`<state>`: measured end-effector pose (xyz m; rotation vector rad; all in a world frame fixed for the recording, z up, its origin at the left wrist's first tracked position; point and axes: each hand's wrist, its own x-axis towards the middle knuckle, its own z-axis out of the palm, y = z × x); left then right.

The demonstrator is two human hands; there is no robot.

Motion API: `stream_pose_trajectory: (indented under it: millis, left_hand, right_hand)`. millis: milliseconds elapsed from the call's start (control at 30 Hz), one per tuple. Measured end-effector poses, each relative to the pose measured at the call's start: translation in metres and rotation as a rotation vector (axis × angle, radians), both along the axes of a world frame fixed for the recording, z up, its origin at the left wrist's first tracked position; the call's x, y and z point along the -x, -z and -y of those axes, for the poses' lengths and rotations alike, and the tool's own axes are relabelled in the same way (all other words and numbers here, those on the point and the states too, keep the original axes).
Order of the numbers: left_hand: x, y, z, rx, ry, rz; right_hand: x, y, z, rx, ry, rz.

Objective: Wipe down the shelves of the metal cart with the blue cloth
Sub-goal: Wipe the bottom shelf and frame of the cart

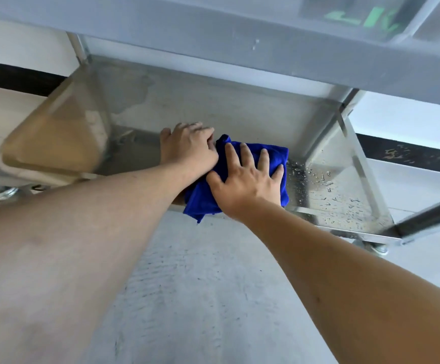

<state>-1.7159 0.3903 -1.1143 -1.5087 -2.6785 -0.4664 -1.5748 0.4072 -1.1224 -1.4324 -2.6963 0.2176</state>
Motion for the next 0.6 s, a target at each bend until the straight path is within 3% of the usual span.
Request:
stream_pose_trajectory:
  millis: [333,600]
  left_hand:
    - [0.013,0.011,0.002,-0.181,-0.003,0.056]
    - [0.010,0.015,-0.001,-0.100,0.029,-0.059]
  right_hand:
    - [0.051,-0.001,-0.070,-0.069,0.010,0.026]
    - [0.091,-0.005,-0.131,-0.073,0.149,0.005]
